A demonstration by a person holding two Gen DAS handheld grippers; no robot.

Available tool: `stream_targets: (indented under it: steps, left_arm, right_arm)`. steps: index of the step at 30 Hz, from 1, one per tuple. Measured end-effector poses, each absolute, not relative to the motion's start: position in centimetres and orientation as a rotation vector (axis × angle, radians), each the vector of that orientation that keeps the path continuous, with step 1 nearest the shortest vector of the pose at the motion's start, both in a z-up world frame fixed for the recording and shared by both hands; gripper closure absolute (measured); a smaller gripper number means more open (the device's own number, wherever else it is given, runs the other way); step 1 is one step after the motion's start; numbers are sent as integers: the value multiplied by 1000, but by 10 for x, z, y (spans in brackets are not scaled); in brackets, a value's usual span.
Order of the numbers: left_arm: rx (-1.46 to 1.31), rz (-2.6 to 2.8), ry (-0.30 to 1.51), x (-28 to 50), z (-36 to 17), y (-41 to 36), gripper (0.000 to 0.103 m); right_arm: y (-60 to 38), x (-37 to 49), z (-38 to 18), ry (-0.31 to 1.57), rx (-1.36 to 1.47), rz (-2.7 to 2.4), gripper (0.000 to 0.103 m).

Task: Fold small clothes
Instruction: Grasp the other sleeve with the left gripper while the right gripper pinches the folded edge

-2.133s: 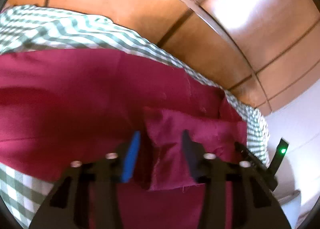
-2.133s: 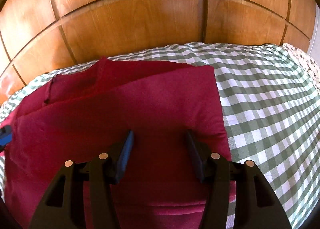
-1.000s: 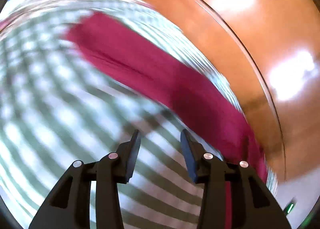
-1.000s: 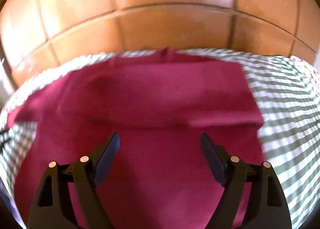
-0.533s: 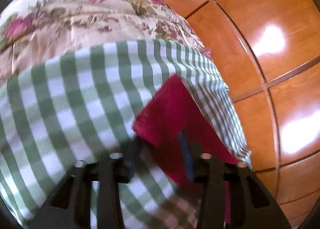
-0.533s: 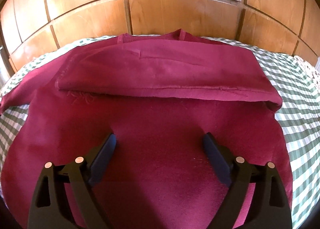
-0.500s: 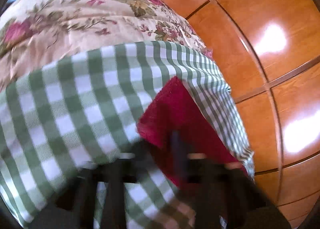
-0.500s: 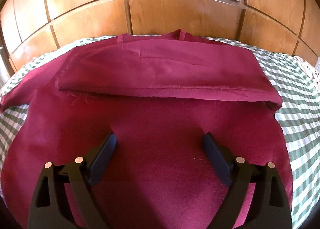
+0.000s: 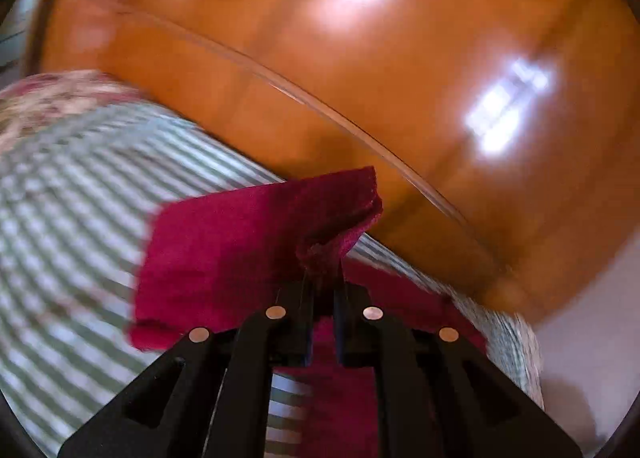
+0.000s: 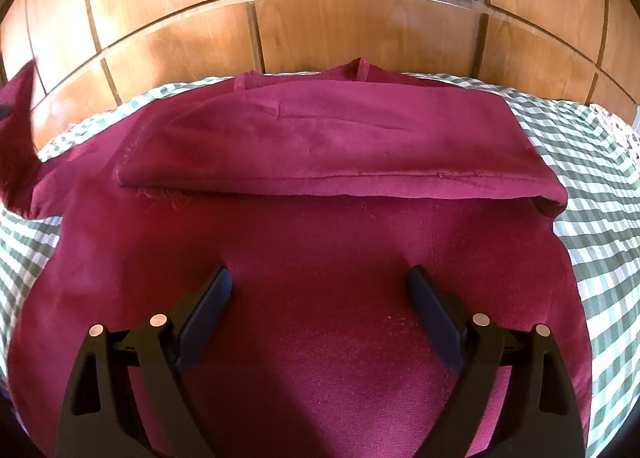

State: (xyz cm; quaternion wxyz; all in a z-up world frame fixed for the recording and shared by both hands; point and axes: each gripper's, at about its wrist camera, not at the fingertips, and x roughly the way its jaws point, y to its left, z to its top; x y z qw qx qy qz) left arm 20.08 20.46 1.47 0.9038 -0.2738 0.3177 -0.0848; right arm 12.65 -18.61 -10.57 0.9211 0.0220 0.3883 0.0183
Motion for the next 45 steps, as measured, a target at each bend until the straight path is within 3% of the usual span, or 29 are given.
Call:
stream_targets:
  steps: [3,5,7,8,10,13,22,23,25,27,33,37,45]
  left_arm:
    - [-479,-270,740,207,-3,142,87]
    - [-448,-316,778,204,-17,119,75]
    - [-384,-322,805,192,-28,104,70]
    - [-368,-328,812,184,-33,103,69]
    - [-366,-337,840,163,-45,106,70]
    - [-371,-306,870,140,-68,117,71]
    - [-346,-260,892,108,-95,126,71]
    - [-347,-260,893,109,-99,124,71]
    - [-342,-261,895,109,-101,123,71]
    - [-332,-264,891,109,-101,121,71]
    - [-330,-257,888,111,-99,118,71]
    - [-328,-252,895,119,-96,113,71]
    - [-304,-242,895,140,-82,105,71]
  right_arm:
    - [-188,126,-105,797,56,43,15]
    - [-190,126,-104,801,69,53,15]
    - [-191,127,-101,816,72,61,20]
    - [-191,128,-96,827,72,66,25]
    - [-193,129,-88,835,127,119,45]
    - [-184,141,-77,874,283,294,56]
    - [-65,199,-91,1033,279,527,56]
    - [-51,204,-92,1037,257,525,60]
    - [-27,207,-90,1032,171,522,90]
    - [-10,202,-80,992,61,480,98]
    - [-46,179,21,716,74,492,99]
    - [-98,185,61,633,120,419,98]
    - [-210,204,32,687,234,210,99]
